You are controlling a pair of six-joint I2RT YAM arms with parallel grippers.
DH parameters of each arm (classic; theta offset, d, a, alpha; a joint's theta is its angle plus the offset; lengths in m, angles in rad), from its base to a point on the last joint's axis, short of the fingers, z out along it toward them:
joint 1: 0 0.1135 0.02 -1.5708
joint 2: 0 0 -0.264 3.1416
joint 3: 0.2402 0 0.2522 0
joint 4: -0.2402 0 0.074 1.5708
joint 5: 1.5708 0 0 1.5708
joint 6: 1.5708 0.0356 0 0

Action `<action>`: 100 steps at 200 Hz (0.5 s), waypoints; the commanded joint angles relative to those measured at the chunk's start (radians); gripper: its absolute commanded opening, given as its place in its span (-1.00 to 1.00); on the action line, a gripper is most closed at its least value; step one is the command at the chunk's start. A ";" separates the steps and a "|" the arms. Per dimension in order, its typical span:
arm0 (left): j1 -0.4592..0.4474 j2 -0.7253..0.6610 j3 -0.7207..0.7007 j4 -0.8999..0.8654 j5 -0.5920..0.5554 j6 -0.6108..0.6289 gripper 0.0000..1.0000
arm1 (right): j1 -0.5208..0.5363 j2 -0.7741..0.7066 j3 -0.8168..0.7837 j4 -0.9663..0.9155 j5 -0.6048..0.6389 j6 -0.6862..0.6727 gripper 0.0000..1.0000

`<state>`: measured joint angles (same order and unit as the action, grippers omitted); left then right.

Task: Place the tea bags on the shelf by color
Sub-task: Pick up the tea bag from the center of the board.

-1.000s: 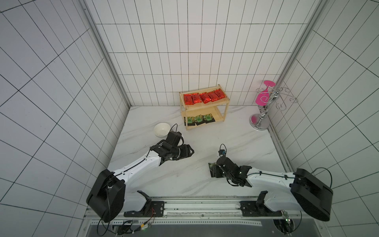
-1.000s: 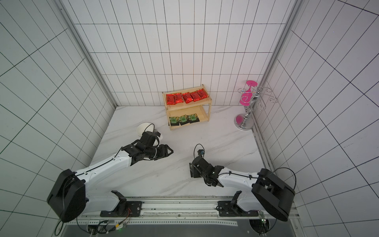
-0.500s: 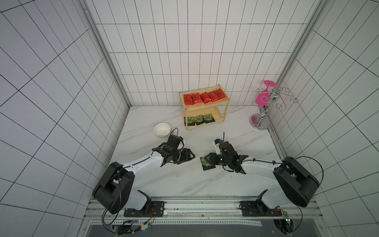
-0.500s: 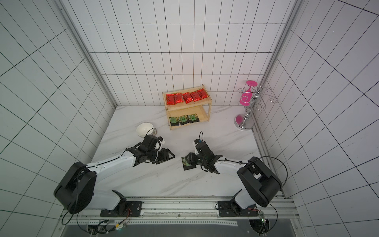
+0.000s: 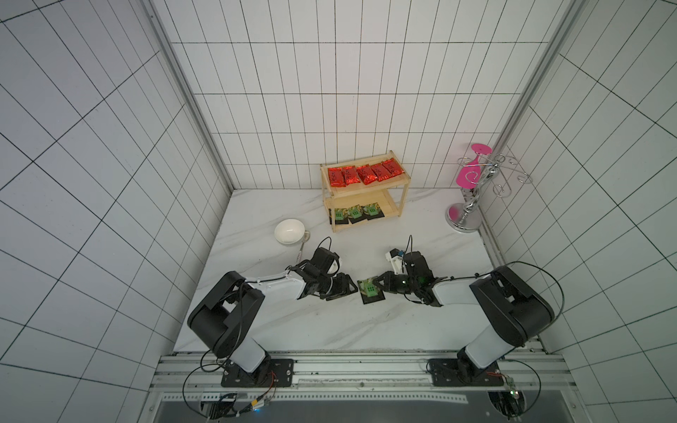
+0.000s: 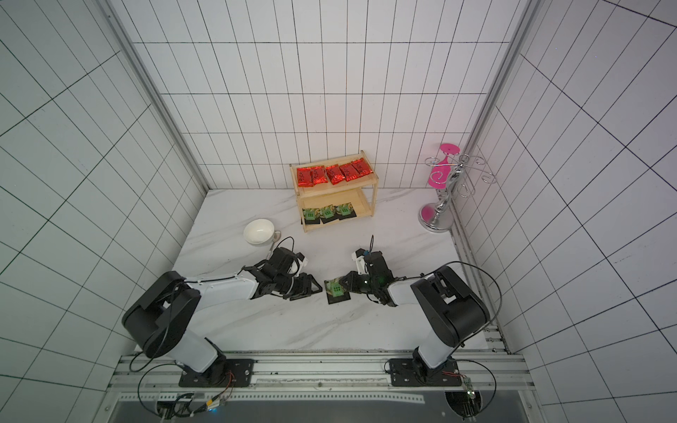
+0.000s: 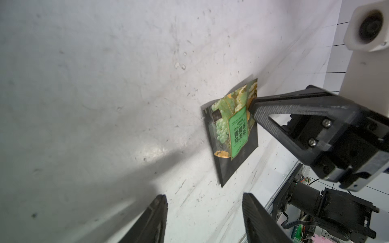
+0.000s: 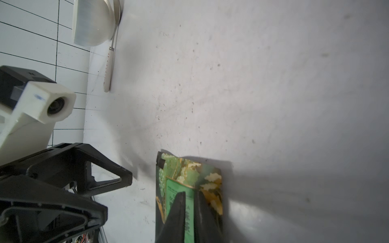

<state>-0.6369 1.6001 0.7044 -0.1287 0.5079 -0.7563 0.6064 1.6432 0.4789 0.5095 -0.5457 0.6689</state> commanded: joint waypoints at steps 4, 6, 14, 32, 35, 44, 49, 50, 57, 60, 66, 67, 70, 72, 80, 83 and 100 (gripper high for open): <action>-0.020 0.067 0.034 0.052 0.006 -0.011 0.19 | -0.022 0.029 -0.056 0.042 0.012 0.001 -0.74; -0.021 0.072 0.036 0.055 0.006 -0.012 0.18 | -0.024 0.031 -0.060 0.046 0.013 0.004 -0.74; -0.023 0.095 0.042 0.067 0.010 -0.016 0.18 | -0.029 0.037 -0.071 0.057 0.016 0.011 -0.74; -0.024 0.144 0.059 0.093 0.018 -0.027 0.16 | -0.035 0.055 -0.088 0.084 0.020 0.025 -0.74; -0.023 0.152 0.062 0.097 0.021 -0.029 0.16 | -0.036 0.058 -0.090 0.089 0.020 0.028 -0.74; -0.024 0.173 0.073 0.110 0.025 -0.035 0.15 | -0.036 0.065 -0.092 0.092 0.023 0.032 -0.74; -0.023 0.183 0.079 0.115 0.027 -0.039 0.14 | -0.036 0.069 -0.092 0.095 0.021 0.035 -0.75; -0.024 0.185 0.080 0.117 0.027 -0.039 0.13 | -0.037 0.070 -0.092 0.097 0.021 0.035 -0.75; -0.025 0.198 0.087 0.124 0.030 -0.043 0.10 | -0.037 0.076 -0.092 0.099 0.019 0.037 -0.75; -0.025 0.204 0.091 0.128 0.030 -0.045 0.09 | -0.037 0.078 -0.092 0.100 0.019 0.038 -0.75; -0.024 0.213 0.096 0.133 0.030 -0.050 0.07 | -0.039 0.084 -0.092 0.101 0.020 0.040 -0.75; -0.024 0.215 0.096 0.134 0.030 -0.050 0.06 | -0.038 0.086 -0.092 0.101 0.019 0.040 -0.75; -0.025 0.218 0.099 0.137 0.030 -0.051 0.04 | -0.039 0.090 -0.092 0.104 0.017 0.041 -0.75; -0.026 0.221 0.099 0.138 0.030 -0.052 0.03 | -0.040 0.091 -0.092 0.105 0.016 0.041 -0.75; -0.026 0.231 0.105 0.142 0.030 -0.055 0.00 | -0.041 0.100 -0.091 0.108 0.010 0.042 -0.76; -0.026 0.234 0.106 0.142 0.029 -0.057 -0.01 | -0.041 0.103 -0.090 0.110 0.009 0.044 -0.76; -0.025 0.247 0.110 0.154 0.029 -0.061 -0.14 | -0.044 0.121 -0.086 0.125 -0.002 0.048 -0.77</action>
<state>-0.6567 1.7943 0.8173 0.0502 0.5751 -0.8089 0.5762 1.7073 0.4225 0.7113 -0.5739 0.7074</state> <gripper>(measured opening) 0.468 0.119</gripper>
